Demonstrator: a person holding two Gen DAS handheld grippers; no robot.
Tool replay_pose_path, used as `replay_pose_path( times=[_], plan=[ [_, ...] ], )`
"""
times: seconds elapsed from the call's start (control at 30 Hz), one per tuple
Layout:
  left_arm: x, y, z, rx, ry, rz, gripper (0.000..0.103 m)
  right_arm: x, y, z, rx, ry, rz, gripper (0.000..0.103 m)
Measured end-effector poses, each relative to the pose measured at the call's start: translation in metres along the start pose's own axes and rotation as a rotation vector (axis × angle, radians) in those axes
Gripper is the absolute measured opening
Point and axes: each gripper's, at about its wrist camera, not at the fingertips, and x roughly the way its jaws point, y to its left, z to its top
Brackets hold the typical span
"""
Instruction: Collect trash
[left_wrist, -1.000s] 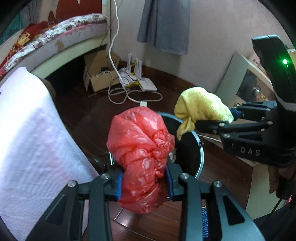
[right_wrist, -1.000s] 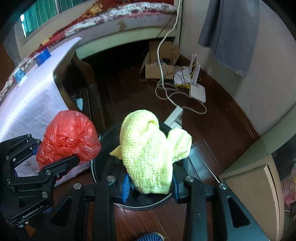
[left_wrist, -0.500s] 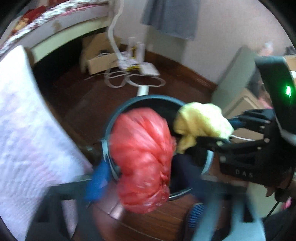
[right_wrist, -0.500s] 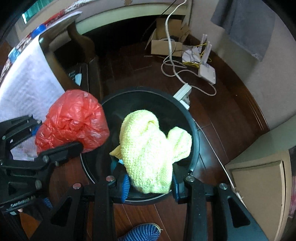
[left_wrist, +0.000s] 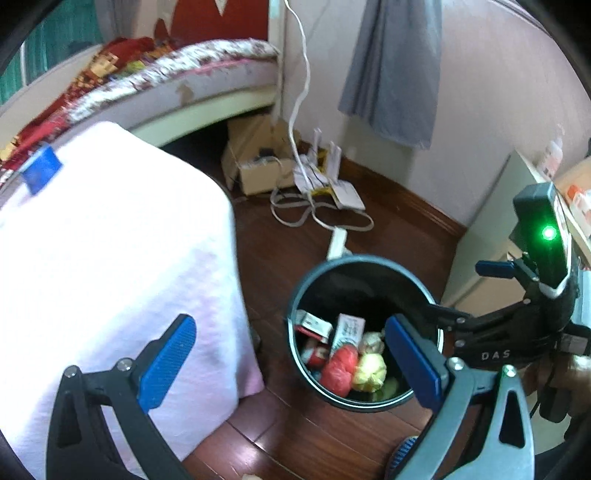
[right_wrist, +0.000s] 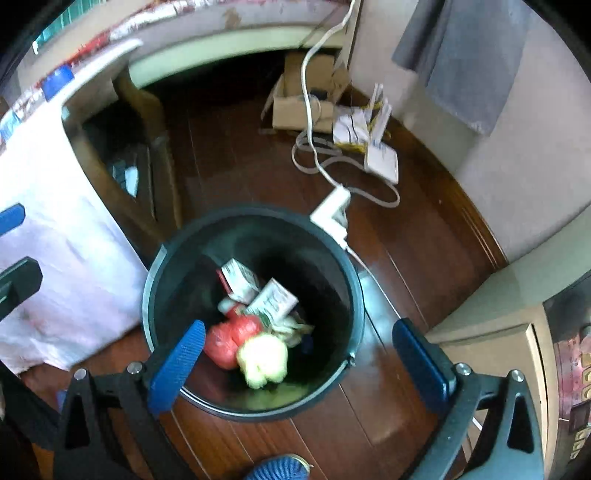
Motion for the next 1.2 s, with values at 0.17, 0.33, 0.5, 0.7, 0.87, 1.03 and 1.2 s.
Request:
replay_pose_path(
  times=[0.17, 0.33, 0.5, 0.7, 0.87, 1.03, 1.2],
  plan=[
    [-0.024, 0.014, 0.005, -0.014, -0.046, 0.034, 0.102, -0.030, 0.019, 0.016, 0.000, -0.072, 0.033, 0.103],
    [-0.045, 0.028, 0.006, -0.029, -0.082, 0.057, 0.102, -0.054, 0.039, 0.029, -0.027, -0.129, 0.054, 0.103],
    [-0.055, 0.039, 0.005, -0.038, -0.101, 0.087, 0.102, -0.066, 0.053, 0.034, -0.025, -0.157, 0.072, 0.103],
    [-0.072, 0.058, -0.002, -0.065, -0.127, 0.118, 0.102, -0.081, 0.069, 0.035, -0.040, -0.193, 0.088, 0.103],
    [-0.089, 0.079, -0.010, -0.108, -0.159, 0.148, 0.102, -0.092, 0.084, 0.038, -0.045, -0.221, 0.120, 0.103],
    [-0.101, 0.100, -0.017, -0.146, -0.179, 0.192, 0.102, -0.104, 0.105, 0.043, -0.076, -0.252, 0.146, 0.103],
    [-0.107, 0.118, -0.023, -0.178, -0.186, 0.232, 0.102, -0.111, 0.131, 0.053, -0.106, -0.279, 0.179, 0.103]
  ],
)
